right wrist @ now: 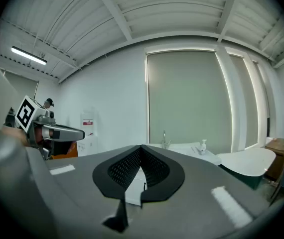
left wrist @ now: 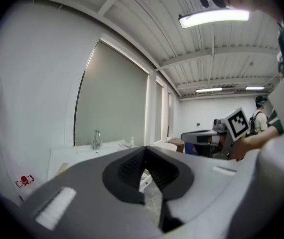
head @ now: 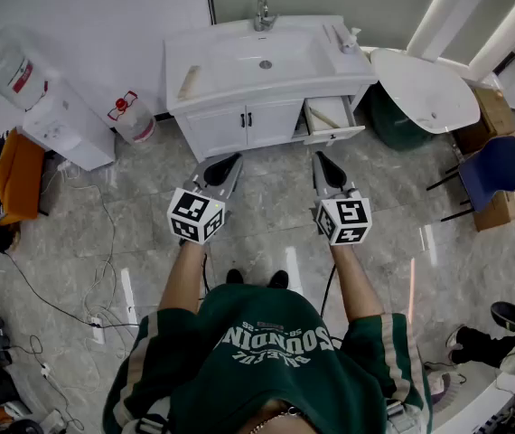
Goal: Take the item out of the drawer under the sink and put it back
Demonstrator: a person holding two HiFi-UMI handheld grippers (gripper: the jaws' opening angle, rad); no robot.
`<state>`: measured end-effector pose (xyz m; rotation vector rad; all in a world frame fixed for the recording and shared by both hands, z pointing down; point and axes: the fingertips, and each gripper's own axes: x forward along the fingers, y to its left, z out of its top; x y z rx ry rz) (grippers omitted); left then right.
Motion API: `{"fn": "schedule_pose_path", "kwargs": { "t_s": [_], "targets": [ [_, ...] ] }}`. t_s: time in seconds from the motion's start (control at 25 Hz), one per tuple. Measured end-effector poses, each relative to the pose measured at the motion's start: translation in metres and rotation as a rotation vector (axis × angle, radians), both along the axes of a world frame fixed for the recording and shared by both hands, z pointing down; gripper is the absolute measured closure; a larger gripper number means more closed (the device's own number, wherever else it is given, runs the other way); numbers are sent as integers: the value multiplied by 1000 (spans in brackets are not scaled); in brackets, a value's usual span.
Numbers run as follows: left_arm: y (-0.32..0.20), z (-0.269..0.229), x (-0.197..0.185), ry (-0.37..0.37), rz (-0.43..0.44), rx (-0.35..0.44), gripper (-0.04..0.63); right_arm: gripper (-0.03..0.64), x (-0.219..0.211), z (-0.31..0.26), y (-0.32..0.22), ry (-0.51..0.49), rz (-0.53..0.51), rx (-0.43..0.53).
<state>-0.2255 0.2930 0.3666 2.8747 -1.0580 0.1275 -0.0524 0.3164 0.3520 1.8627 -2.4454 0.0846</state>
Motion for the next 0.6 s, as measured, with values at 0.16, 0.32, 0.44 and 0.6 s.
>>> {"fn": "schedule_pose_path", "kwargs": {
  "t_s": [0.16, 0.32, 0.44, 0.6],
  "targets": [
    [-5, 1, -12, 6, -2, -3, 546, 615, -12, 2, -1, -23, 5, 0],
    [-6, 2, -16, 18, 8, -6, 546, 615, -17, 7, 1, -28, 7, -19],
    [-6, 7, -17, 20, 23, -16, 546, 615, -19, 10, 2, -30, 14, -30],
    [-8, 9, -22, 21, 39, -20, 546, 615, -25, 10, 2, -28, 28, -33]
  ]
}}
